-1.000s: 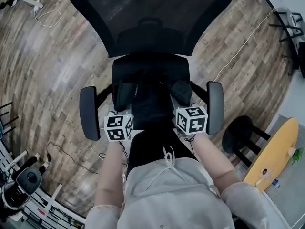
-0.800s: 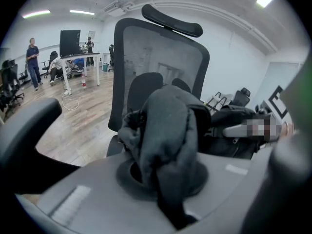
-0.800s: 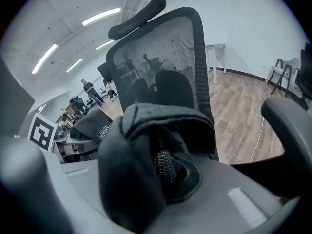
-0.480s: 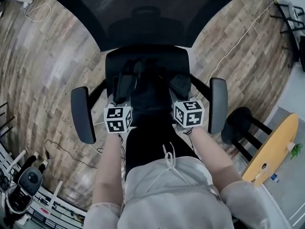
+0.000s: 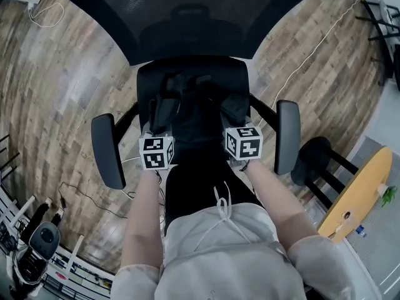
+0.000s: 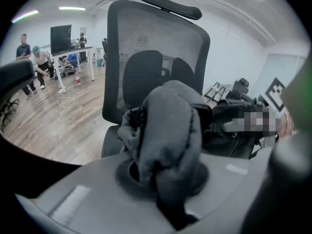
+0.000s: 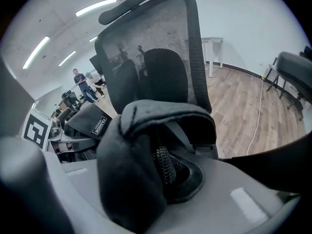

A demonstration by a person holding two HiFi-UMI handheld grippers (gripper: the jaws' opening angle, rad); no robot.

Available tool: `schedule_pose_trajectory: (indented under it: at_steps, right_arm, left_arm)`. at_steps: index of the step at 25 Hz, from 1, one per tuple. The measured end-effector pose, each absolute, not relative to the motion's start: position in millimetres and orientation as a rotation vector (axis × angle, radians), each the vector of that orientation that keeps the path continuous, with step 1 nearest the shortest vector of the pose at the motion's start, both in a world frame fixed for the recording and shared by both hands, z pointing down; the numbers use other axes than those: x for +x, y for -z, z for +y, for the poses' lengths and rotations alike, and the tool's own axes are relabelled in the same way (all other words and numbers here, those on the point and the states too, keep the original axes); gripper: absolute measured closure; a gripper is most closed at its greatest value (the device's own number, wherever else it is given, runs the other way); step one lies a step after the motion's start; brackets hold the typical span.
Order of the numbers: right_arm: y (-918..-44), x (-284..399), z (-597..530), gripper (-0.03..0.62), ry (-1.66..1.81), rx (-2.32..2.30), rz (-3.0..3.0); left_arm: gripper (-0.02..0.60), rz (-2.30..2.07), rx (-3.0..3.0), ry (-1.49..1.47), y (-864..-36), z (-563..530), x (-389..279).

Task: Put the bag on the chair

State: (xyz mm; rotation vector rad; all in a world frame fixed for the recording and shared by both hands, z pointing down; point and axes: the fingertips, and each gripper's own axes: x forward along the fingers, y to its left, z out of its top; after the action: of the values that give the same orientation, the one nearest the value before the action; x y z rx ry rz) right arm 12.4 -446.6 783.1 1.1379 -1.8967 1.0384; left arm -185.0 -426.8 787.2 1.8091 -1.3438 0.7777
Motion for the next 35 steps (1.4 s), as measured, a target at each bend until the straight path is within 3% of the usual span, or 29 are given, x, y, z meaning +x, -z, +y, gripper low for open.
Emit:
schedule_pose_trajectory:
  at_steps: [7, 13, 19, 23, 30, 33, 35]
  right_arm:
    - [-804, 6, -436, 0.514, -1.007, 1.105, -1.872]
    - [-812, 6, -424, 0.407, -1.004, 1.140, -1.880]
    - [-817, 12, -420, 0.161, -0.995, 1.178, -1.857]
    - [-812, 20, -414, 0.074, -0.954, 1.195, -1.857]
    - [-782, 24, -407, 0.063, -0.938, 1.221, -1.899]
    - [-759, 25, -403, 0.141, -0.913, 1.227, -1.906]
    - [-739, 25, -399, 0.248, -0.909, 1.243, -1.916]
  left_arm:
    - [0.538, -1.316, 1.737, -0.804, -815, -414, -190]
    - [0.437, -1.325, 1.623, -0.744, -828, -394, -198]
    - [0.296, -1.338, 1.592, -0.719, -829, -388, -204]
    - [0.187, -1.371, 1.586, -0.689, -820, -379, -206]
    - [0.144, -1.429, 1.592, -0.659, -794, -355, -214]
    - [0.213, -1.495, 1.603, -0.654, -770, -351, -219]
    - [0.290, -1.538, 1.623, -0.630, -747, -349, -219]
